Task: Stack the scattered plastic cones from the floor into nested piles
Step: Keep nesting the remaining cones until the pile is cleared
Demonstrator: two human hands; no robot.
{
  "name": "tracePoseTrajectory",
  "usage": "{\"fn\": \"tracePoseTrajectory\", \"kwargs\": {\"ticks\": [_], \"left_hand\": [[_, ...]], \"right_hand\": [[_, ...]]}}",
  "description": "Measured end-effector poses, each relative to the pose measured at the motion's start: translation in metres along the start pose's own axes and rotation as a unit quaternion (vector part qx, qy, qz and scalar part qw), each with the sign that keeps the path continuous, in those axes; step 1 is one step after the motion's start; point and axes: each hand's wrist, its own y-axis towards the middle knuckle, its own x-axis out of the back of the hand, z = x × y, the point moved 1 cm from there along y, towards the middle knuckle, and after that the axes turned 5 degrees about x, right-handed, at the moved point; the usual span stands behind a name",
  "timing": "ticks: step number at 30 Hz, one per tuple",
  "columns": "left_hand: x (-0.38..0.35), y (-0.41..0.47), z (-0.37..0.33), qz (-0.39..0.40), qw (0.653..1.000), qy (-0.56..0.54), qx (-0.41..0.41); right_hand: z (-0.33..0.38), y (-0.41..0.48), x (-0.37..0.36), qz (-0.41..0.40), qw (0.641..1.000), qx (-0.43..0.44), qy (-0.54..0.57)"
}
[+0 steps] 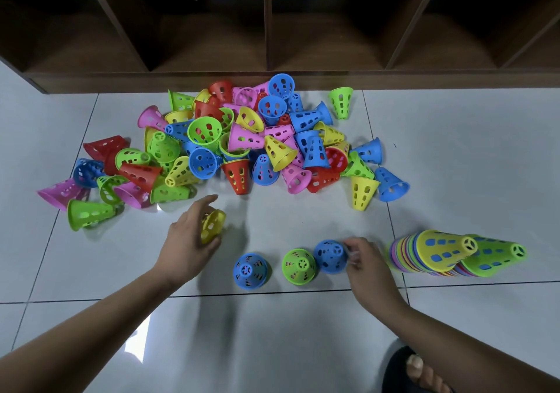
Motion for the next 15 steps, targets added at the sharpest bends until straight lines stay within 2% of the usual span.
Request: {"fn": "tracePoseTrajectory", "kwargs": {"ticks": [2, 6, 9, 12, 15], "left_hand": [[0.001, -0.001, -0.003, -0.008, 1.0, -0.004, -0.019], [0.0, -0.006, -0.005, 0.0, 0.999, -0.043, -0.005], [-0.006, -0.012, 0.003, 0.017, 1.0, -0.014, -0.015], [-0.011, -0.017, 0.013, 0.028, 0.999, 0.028, -0.035], [-0.009, -0.019, 0.014, 0.023, 0.999, 0.026, -0.016]], "right_hand": [[0.003, -0.005, 0.0, 0.008, 0.999, 0.047, -0.025], [0.004, -0.009, -0.001, 0.029, 0.99, 0.125, -0.066], [0.003, -0.003, 0.0, 0.019, 0.983, 0.163, -0.085], [0.0, 0.004, 0.003, 0.014, 0.979, 0.173, -0.105], [-0.002, 0.008, 0.006, 0.015, 0.982, 0.161, -0.095]]}}
